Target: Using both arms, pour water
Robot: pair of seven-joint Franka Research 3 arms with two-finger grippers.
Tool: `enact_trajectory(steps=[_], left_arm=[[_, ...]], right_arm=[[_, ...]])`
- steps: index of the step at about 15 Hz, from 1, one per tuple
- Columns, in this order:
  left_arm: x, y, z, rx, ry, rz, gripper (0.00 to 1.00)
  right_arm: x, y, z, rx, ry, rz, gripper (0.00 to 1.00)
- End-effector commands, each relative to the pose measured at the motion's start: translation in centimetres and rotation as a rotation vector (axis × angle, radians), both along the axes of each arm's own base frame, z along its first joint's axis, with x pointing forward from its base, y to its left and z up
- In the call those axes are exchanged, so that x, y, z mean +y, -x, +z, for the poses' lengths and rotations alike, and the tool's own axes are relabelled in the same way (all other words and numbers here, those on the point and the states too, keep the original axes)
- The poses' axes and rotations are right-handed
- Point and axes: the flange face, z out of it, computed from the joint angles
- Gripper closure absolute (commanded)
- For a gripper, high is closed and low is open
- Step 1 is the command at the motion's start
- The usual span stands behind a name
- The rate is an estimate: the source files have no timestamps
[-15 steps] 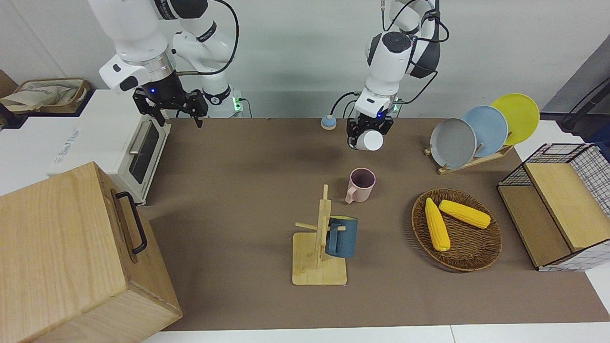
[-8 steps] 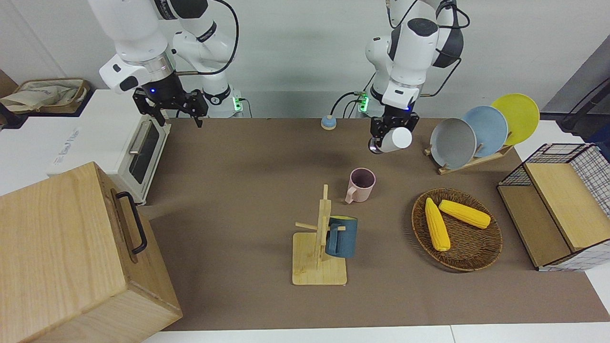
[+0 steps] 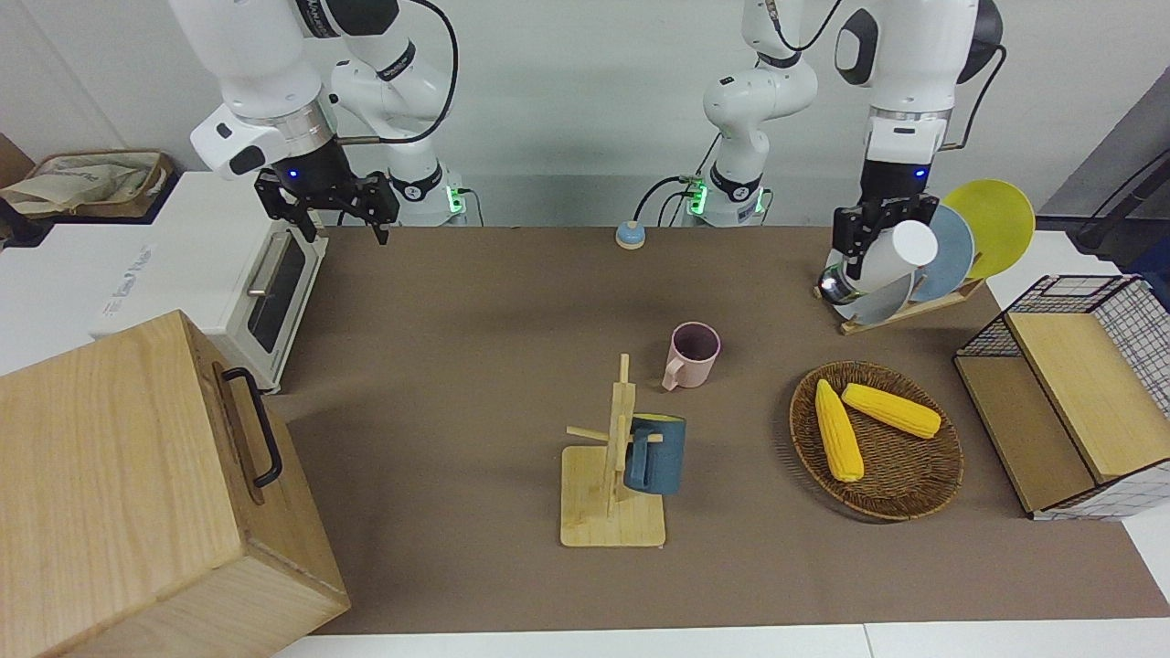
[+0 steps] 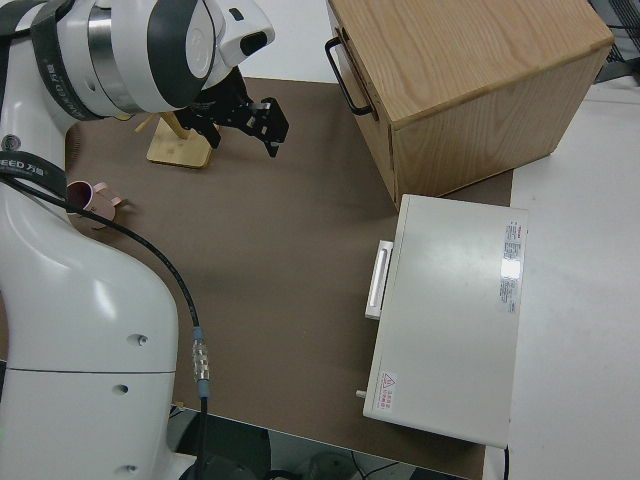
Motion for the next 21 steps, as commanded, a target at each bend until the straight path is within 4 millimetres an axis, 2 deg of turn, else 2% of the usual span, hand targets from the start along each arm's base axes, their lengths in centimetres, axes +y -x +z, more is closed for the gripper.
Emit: enact_trajectory(steps=[1, 2, 3, 8, 12, 14, 17, 21], left_arm=[[5.0, -3.4, 4.6, -0.089, -0.043, -0.013, 0.93], [6.2, -4.2, 5.9, -0.112, -0.058, -0.039, 0.93], [8.2, -4.6, 7.3, -0.136, -0.071, -0.040, 0.93], [17.4, -7.8, 7.8, -0.160, -0.107, -0.061, 0.93], [23.6, -10.6, 6.0, -0.185, -0.123, -0.070, 0.93], [26.8, -11.2, 4.4, -0.231, -0.119, -0.057, 0.93], [30.9, -11.0, 2.4, -0.264, -0.099, -0.086, 0.93], [35.3, -10.0, 0.3, -0.313, -0.065, -0.129, 0.93]], right_arm=[[-0.4, 0.5, 0.1, -0.005, -0.009, 0.012, 0.007], [-0.4, 0.5, 0.1, -0.005, -0.009, 0.012, 0.007], [-0.4, 0.5, 0.0, -0.002, -0.009, 0.012, 0.007], [-0.4, 0.5, 0.1, -0.005, -0.009, 0.012, 0.007], [-0.4, 0.5, 0.1, -0.005, -0.009, 0.012, 0.007], [-0.4, 0.5, 0.0, -0.002, -0.009, 0.012, 0.007], [-0.4, 0.5, 0.0, -0.002, -0.009, 0.012, 0.007], [-0.3, 0.5, 0.0, -0.002, -0.009, 0.014, 0.007]])
